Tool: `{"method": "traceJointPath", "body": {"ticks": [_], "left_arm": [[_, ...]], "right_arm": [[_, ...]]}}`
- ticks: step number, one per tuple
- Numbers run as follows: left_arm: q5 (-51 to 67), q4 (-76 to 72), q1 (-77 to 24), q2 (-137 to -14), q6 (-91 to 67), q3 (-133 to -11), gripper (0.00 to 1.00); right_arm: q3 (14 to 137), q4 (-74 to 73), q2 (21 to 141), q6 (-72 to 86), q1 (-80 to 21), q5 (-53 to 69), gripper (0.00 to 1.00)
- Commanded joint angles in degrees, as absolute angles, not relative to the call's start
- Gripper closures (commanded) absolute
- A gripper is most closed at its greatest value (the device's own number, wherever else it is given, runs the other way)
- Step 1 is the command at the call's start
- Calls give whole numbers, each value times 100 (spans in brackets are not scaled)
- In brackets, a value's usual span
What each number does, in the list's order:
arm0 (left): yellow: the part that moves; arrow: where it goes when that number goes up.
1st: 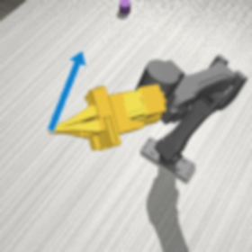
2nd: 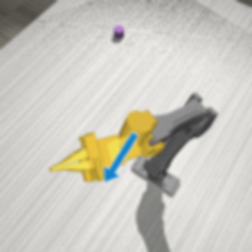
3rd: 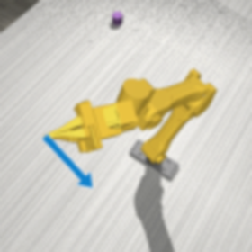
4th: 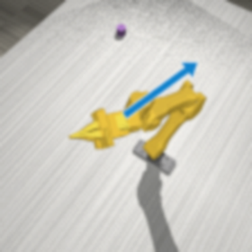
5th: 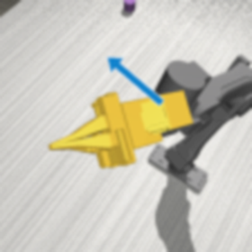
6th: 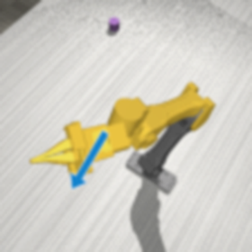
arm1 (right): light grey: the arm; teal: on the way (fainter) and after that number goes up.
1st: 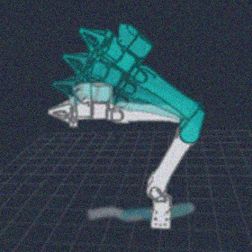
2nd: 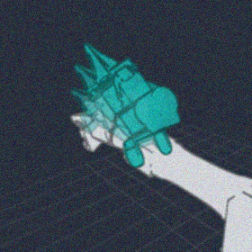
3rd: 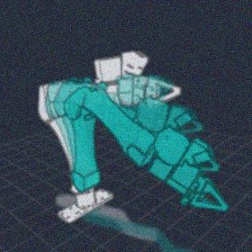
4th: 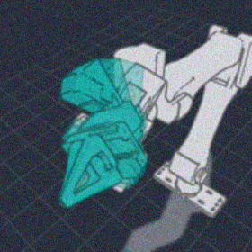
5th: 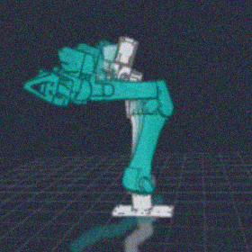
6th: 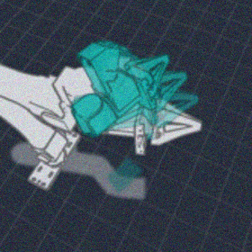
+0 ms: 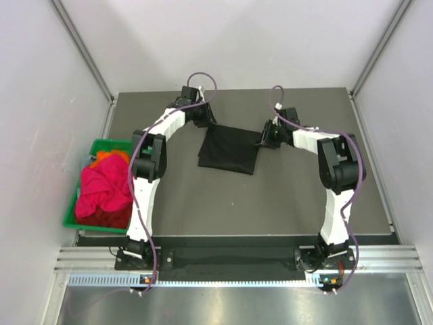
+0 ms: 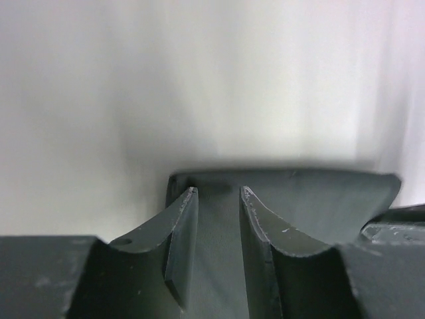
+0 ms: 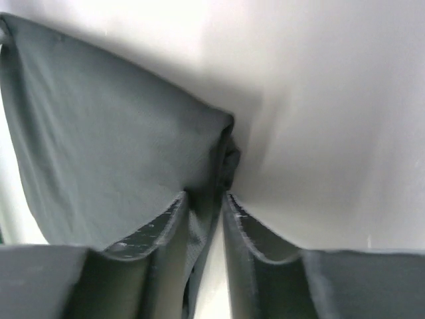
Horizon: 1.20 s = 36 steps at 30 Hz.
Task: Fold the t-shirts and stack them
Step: Fold the tshirt
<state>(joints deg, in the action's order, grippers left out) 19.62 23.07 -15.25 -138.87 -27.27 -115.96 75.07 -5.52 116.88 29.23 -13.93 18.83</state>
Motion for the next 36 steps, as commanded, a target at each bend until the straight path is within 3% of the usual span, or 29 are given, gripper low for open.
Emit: {"method": "traceJointPath", "body": {"ticks": [1,3,7,10,16,20,30,33,36], "left_arm": [[2153,1767,-1450,-14062,-2698,-11926,63],[2328,1819,-1450,-14071,-2733,-12049,62],[2268,2363,-1450,-13861,-2646,-12409,60],[1892,2899,-1459,-13378,-2418,-12428,57],[1055,3183,-1450,-12096,-2101,-10998,49],[1203,2637,-1450,-11278,-2206,-9540,48],[1987,1784,-1740,-10960,-2645,-8025,59],[1749,1793,-1854,-11074,-2724,-7805,60],[1556,1750,-1854,-11206,-2873,-7665,61]], "right_arm": [[7682,-115,11839,2962,-1204,2030,75],[7655,-97,11804,2971,-1143,2057,75],[7769,-385,11585,2848,-1125,2162,57],[7761,-710,11233,2769,-1134,2162,52],[7252,-1090,10530,2707,-1274,2320,42],[6637,-914,10074,2803,-1380,2347,43],[5916,-502,10230,2918,-1986,2487,44],[5679,-545,10336,2979,-2004,2330,49],[5511,-807,10362,2945,-2004,1777,66]]}}
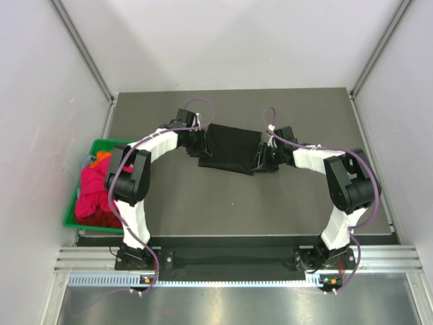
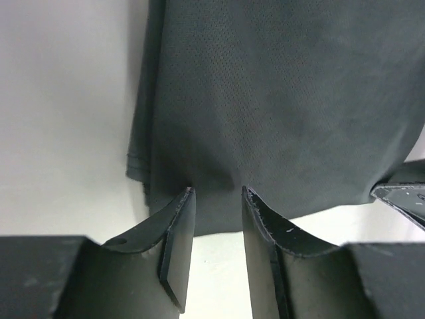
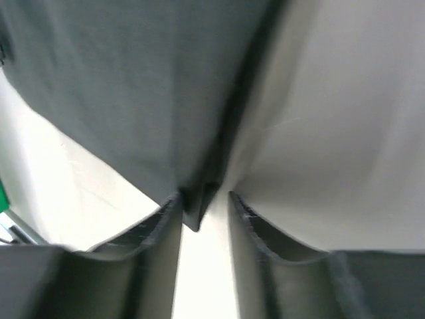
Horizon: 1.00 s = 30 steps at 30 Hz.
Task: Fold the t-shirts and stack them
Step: Fold the tshirt, then neatly place the folded tshirt to the corner
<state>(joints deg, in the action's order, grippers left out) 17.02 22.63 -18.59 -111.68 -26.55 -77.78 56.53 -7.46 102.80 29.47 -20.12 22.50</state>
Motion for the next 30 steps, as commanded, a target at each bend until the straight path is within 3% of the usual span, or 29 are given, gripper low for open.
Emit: {"method": "traceJointPath", "body": {"ticks": [1,4,8,12,18,30], "left_arm": [[1495,1688,-1854,-11215,-2926,-7594,61],[1100,1792,-1854,-11285,-3085,-7506,62],[458,2100,-1872,-11338,-3182,-7611,63],[570,2276,-1872,-11241,-3156,-7971,61],[580,2741,-1863,-11065,-3024,-8718,59],[1616,3744,-1872,-10091,-2795,-8983,58]], "right_arm": [[5476,-826,10380,2927,-2013,1732,70],[5335,-844,10389,2892,-2013,1574,87],[5291,-888,10249,2795,-2013,1485,94],[5431,-931,10090,2839,-2013,1599,87],[5879,-1545,9835,3014,-1986,1381,61],[6644,-2083,9923,3137,-1846,1345,57]]}}
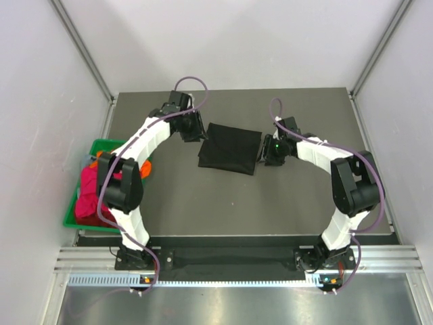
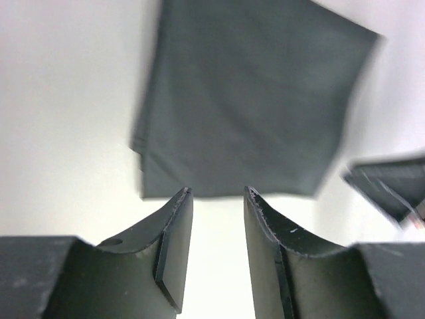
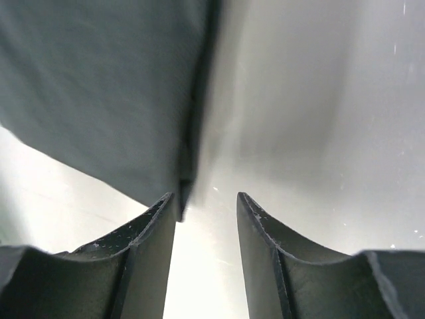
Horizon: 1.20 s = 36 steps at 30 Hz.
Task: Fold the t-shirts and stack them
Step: Neatly place the folded tshirt to the corner
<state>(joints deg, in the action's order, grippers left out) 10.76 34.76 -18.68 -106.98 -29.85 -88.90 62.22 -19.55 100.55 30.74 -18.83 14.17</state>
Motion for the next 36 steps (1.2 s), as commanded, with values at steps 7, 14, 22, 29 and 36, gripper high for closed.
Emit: {"method": "traceJointPath", "body": {"ticks": [7,14,22,29,36], "left_arm": [[2039,3710,-1890,-9520,-2417,-8105,58],[2558,3463,-1986,-9334,-2452,-7603,59],[2408,3569,-2021,-9360,-2408,-7594,60],[2417,3560,-2021,-9360,-2426,-7611,60],[2320,3612,-2021,-9352,-2399,-7629,60]], "right_arm": [[6960,-1908,9896,3234,-1854,1529,50],[7347,-1495,10572,3059,-1846,1687,52],[7252,-1292,11232,2751,-1828,1644,69],[7198,-1335,11224,2602,-1828,1486,64],[7242,-1336,11364,2461,-1802,1538,59]]}}
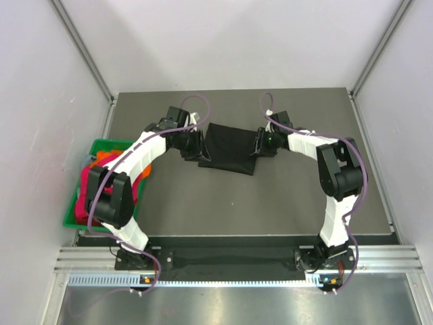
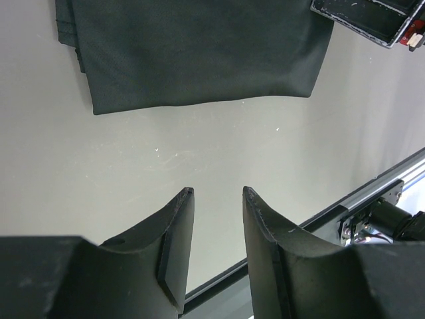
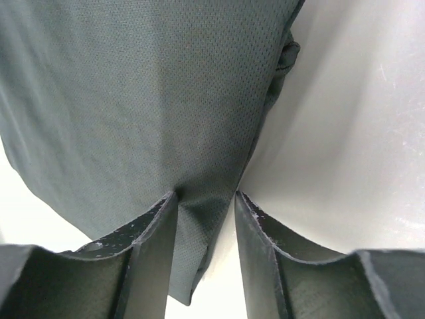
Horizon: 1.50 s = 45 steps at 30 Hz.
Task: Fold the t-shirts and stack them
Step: Neatly place the folded tshirt to the corner
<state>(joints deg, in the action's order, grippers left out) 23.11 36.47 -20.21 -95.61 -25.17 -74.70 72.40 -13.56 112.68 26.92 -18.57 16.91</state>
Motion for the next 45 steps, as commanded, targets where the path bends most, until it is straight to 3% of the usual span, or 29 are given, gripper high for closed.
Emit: {"method": "traceJointPath", "body": {"ticks": [1,8,12,31,45], "left_arm": [[2312,3612,-2021,-9352,-2391,-7638,60],[2311,3604,-2021,-9378,-2399,-7611,60],[2320,3621,-2021,-9413,-2399,-7594,60],[2496,3551,-2021,-9519,-2470,-7497,60],[2469,3612,-2021,-9756,-2461,-7576,60]], "right_arm": [[7216,-1310,11382,2435,-1802,1564,60],[7058,-1081,11329,2321,-1767,1574,80],[7215,-1186,11259,2119,-1626,1406,100],[9217,-3198,12172,906,-45,1494,100],[10503,-3604,12955,360,914,1380,100]]}}
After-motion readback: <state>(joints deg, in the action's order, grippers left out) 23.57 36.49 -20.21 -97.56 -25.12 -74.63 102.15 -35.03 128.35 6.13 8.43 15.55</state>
